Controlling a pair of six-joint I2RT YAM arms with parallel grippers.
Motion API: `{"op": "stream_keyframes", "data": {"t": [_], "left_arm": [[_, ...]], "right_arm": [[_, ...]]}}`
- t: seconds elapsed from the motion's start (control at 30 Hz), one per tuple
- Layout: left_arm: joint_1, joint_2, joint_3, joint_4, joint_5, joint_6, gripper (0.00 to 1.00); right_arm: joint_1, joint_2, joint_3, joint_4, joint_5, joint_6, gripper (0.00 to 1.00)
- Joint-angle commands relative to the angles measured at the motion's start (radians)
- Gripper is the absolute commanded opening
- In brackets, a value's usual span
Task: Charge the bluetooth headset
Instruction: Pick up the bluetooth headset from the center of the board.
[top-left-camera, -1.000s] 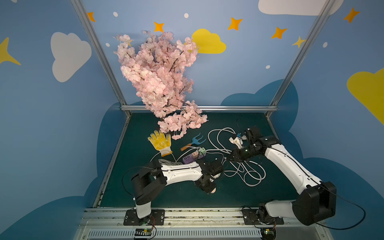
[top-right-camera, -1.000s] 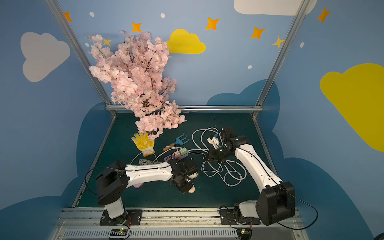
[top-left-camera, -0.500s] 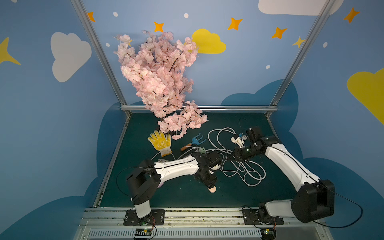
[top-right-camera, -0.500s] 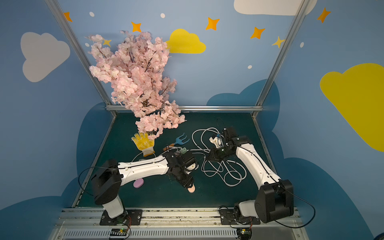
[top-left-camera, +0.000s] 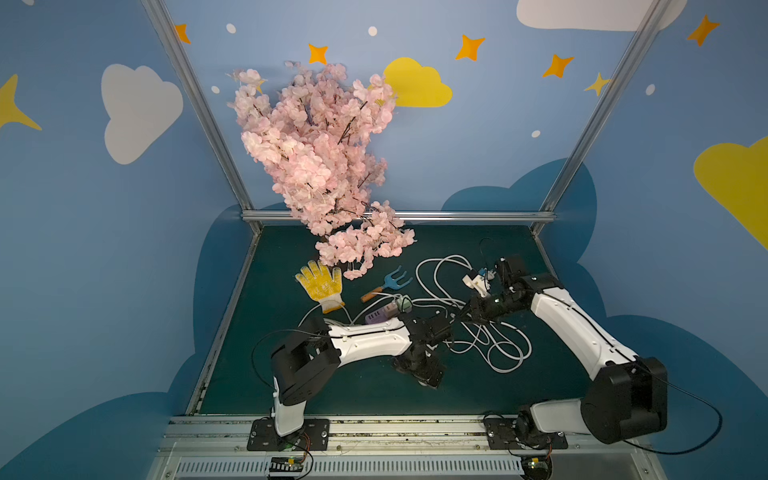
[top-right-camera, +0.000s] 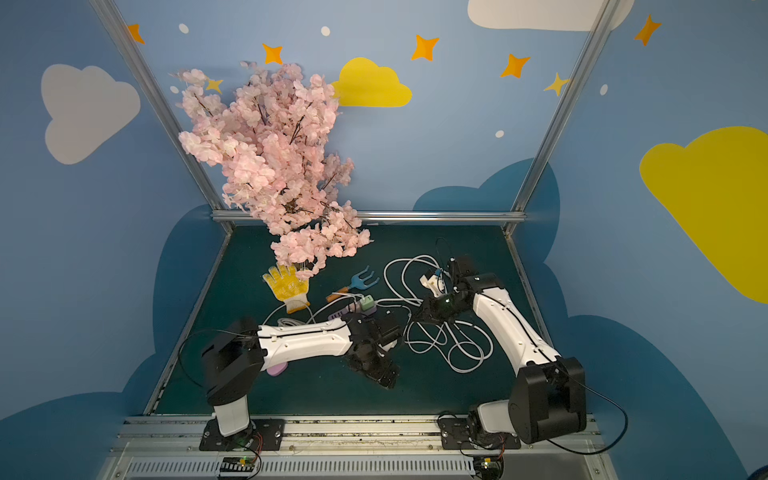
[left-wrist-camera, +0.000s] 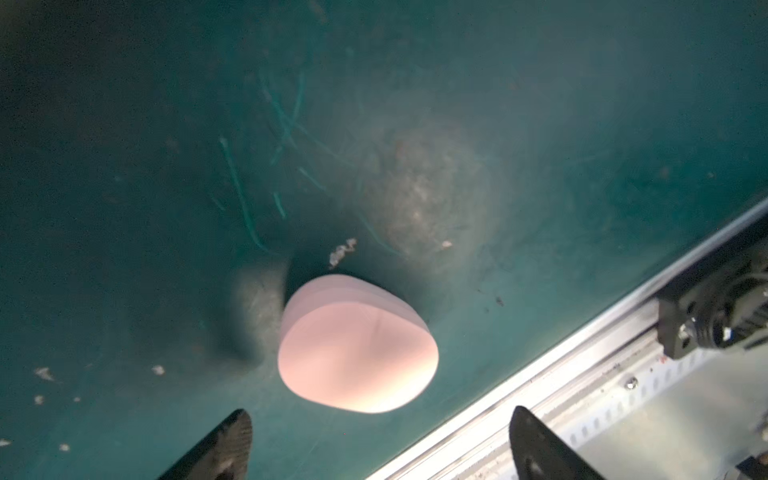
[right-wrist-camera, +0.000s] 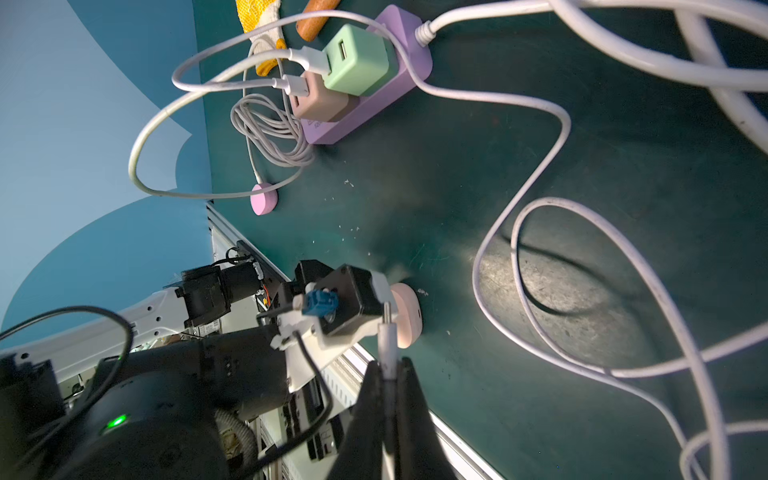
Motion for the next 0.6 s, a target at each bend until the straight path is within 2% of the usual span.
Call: {"op": "stream_keyframes", "data": {"t": [0.0,0.2,0.4,0.57], "left_arm": [[0.008,0.027,0.021,0.003,-0.024,-0.098,0.89],[0.032,0.065,0.026,0.037,-0.017,-0.136,0.79],[0.058,0.079,0.058,0.06,-0.002,-0.118,0.57],[0.057,0.09,0.088,0.066,0.016,-0.099,0.55]], "right_arm": [[-0.007,-0.025,-0.013,0.002,-0.024,-0.019,0.0],[-0.015,-0.024,-0.019,0.012,-0.039,-0.022,0.0],[-0.024,-0.018,-0.022,0.013,-0.046,-0.028,0.0],[-0.029,-0.013,-0.022,0.015,-0.049,-0.027,0.0]]}}
